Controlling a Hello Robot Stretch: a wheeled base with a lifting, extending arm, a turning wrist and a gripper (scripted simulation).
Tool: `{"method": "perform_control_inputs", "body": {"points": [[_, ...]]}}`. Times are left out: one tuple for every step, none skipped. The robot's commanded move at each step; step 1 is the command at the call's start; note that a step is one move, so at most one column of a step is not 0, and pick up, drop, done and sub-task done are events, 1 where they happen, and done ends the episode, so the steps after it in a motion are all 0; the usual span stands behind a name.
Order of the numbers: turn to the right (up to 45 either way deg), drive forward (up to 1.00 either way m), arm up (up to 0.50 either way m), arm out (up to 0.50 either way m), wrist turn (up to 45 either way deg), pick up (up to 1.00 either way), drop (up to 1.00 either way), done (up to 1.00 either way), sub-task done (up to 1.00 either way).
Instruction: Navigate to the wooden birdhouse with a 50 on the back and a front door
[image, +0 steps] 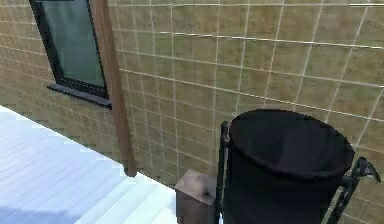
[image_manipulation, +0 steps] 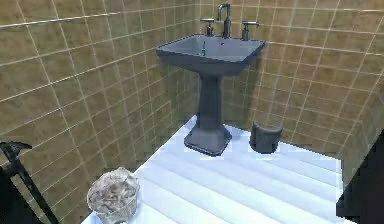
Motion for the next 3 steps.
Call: {"method": "perform_control_inputs", "body": {"points": [[-30.0,0.0,0.0,0.0,0.0,0.0,0.0,0.0,0.0],[0.0,1.0,0.0,0.0,0.0,0.0,0.0,0.0,0.0],[0.0,0.2,0.0,0.0,0.0,0.0,0.0,0.0,0.0]]}}
